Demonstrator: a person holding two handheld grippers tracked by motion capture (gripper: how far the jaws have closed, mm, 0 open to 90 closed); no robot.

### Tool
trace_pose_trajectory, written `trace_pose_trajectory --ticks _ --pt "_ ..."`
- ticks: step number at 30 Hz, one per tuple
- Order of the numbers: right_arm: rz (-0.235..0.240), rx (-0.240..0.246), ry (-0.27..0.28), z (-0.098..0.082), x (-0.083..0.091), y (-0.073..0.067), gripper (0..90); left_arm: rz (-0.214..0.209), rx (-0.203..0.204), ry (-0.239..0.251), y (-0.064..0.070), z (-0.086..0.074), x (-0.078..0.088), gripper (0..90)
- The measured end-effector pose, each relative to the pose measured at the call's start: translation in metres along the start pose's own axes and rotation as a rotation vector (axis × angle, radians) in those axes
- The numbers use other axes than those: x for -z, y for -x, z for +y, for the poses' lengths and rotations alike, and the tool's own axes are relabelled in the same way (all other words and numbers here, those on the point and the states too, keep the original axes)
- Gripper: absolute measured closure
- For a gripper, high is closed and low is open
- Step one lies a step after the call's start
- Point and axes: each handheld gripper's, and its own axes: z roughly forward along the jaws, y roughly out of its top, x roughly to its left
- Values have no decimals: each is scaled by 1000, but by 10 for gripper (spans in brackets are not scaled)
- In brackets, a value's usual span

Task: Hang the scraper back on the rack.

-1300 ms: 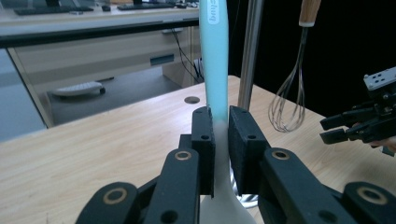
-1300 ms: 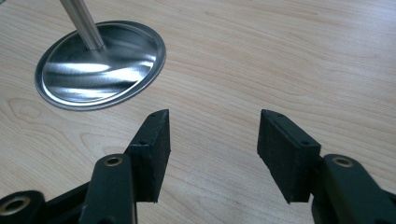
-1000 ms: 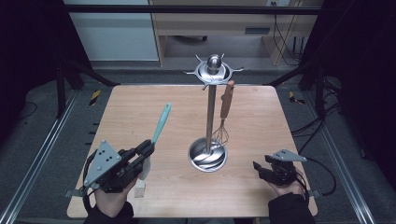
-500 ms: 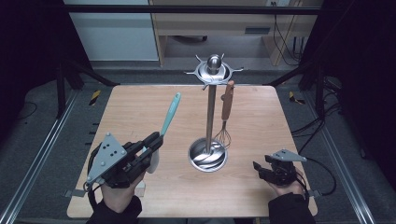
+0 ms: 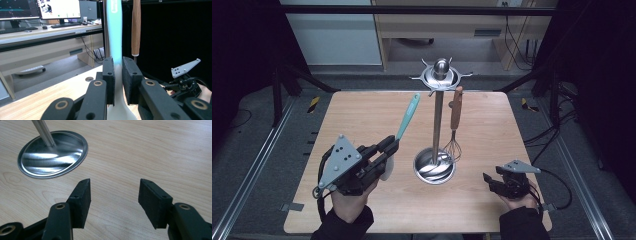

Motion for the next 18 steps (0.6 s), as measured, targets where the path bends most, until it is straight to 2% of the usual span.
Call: trace_pose_trajectory --ticks 7,16,17,18 --pt "-1 8 3 0 0 1 435 -8 -9 -1 5 4 -5 805" --pt "0 7 3 0 0 1 435 -13 -14 -29 8 6 -11 805" --pt "1 6 1 0 0 1 435 -10 -26 -25 8 7 -12 805" --pt "3 0 -2 0 0 0 435 -14 -17 -33 9 7 -13 805"
